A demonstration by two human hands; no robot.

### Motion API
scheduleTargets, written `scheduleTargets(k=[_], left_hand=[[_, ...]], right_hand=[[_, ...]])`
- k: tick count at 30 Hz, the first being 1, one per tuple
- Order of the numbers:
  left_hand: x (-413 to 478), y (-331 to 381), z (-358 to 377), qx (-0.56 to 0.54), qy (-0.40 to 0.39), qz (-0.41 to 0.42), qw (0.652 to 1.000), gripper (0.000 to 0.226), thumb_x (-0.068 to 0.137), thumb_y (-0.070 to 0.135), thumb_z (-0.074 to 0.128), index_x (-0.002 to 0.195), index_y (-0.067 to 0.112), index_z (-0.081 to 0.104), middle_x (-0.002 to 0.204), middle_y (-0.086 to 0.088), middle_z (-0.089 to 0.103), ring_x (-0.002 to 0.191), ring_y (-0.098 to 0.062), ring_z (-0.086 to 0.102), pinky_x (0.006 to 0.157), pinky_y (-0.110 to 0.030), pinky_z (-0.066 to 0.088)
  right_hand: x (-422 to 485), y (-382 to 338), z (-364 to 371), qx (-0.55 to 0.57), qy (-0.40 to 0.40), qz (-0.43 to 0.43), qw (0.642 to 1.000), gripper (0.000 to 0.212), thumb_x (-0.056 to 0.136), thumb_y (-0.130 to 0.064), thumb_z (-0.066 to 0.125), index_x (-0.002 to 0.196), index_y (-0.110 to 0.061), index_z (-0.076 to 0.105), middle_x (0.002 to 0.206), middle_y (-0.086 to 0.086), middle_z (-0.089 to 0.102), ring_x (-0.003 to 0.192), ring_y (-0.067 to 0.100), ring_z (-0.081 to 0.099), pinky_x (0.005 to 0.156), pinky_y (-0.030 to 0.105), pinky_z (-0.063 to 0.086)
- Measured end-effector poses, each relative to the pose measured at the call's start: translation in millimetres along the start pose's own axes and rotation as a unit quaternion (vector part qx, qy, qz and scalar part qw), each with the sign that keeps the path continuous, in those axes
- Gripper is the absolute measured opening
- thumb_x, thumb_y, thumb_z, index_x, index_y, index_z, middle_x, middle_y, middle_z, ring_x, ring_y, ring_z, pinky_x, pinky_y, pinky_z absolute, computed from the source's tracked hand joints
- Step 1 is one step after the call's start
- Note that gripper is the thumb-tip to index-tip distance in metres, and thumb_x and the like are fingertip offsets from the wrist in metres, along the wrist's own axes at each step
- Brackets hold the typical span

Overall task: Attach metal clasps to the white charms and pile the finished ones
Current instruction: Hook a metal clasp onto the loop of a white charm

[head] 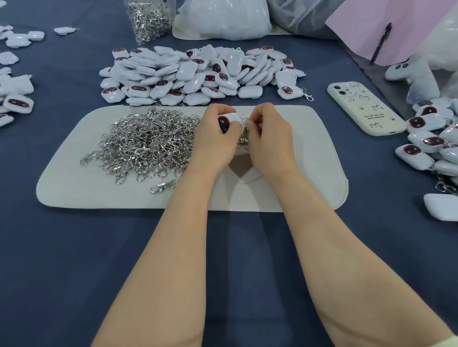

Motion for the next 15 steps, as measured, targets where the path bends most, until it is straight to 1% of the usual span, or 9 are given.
scheduleTargets(k=[5,9,12,14,15], left_hand=[[0.1,-1.3,-0.7,0.006,0.004,0.000,1.000,0.020,0.087,0.013,0.052,0.104,0.024,0.052,0.078,0.004,0.054,0.068,-0.018,0.053,0.079,-0.049,0.055],[1.2,-1.8,-2.2,-0.004,0.010,-0.007,1.000,0.020,0.087,0.011,0.050,0.104,0.023,0.051,0.079,0.003,0.053,0.071,-0.021,0.053,0.077,-0.045,0.053],[1.5,0.4,-1.0,0.003,-0.002,0.006,1.000,0.021,0.087,0.011,0.052,0.104,0.023,0.051,0.081,0.000,0.055,0.071,-0.022,0.054,0.071,-0.038,0.051],[1.4,3.3,-1.4,-0.002,0.002,0.013,1.000,0.020,0.087,0.010,0.052,0.102,0.023,0.051,0.081,0.003,0.055,0.071,-0.018,0.054,0.067,-0.032,0.049],[1.0,3.9,-1.3,-0.025,0.005,0.005,1.000,0.020,0.087,0.008,0.051,0.101,0.022,0.052,0.080,0.004,0.055,0.067,-0.014,0.053,0.062,-0.029,0.047]], right_hand=[[-0.7,-1.0,2.0,-0.012,-0.007,-0.004,1.000,0.012,0.090,0.000,0.046,0.088,-0.011,0.046,0.084,0.003,0.053,0.076,0.021,0.046,0.063,0.025,0.030],[-0.8,-2.9,5.8,-0.036,-0.035,-0.005,0.999,0.013,0.088,0.002,0.044,0.086,-0.011,0.046,0.085,0.007,0.052,0.075,0.022,0.044,0.059,0.027,0.025],[-2.0,-3.6,6.6,-0.037,-0.041,-0.002,0.998,0.014,0.087,0.003,0.043,0.085,-0.012,0.043,0.084,0.007,0.052,0.075,0.023,0.044,0.061,0.030,0.031],[-2.8,-4.5,4.1,-0.004,-0.026,0.003,1.000,0.014,0.087,0.002,0.044,0.088,-0.012,0.044,0.085,0.006,0.054,0.076,0.022,0.048,0.065,0.030,0.036],[-2.7,-4.7,2.3,0.021,-0.017,0.007,1.000,0.014,0.088,0.002,0.046,0.092,-0.011,0.047,0.088,0.004,0.055,0.079,0.021,0.050,0.068,0.029,0.039]])
Point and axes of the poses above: each hand's wrist, its own x-axis towards the middle knuckle, its own z-axis out of the palm, y = z × x, the point moved 6 cm from there along x, towards the middle knuckle
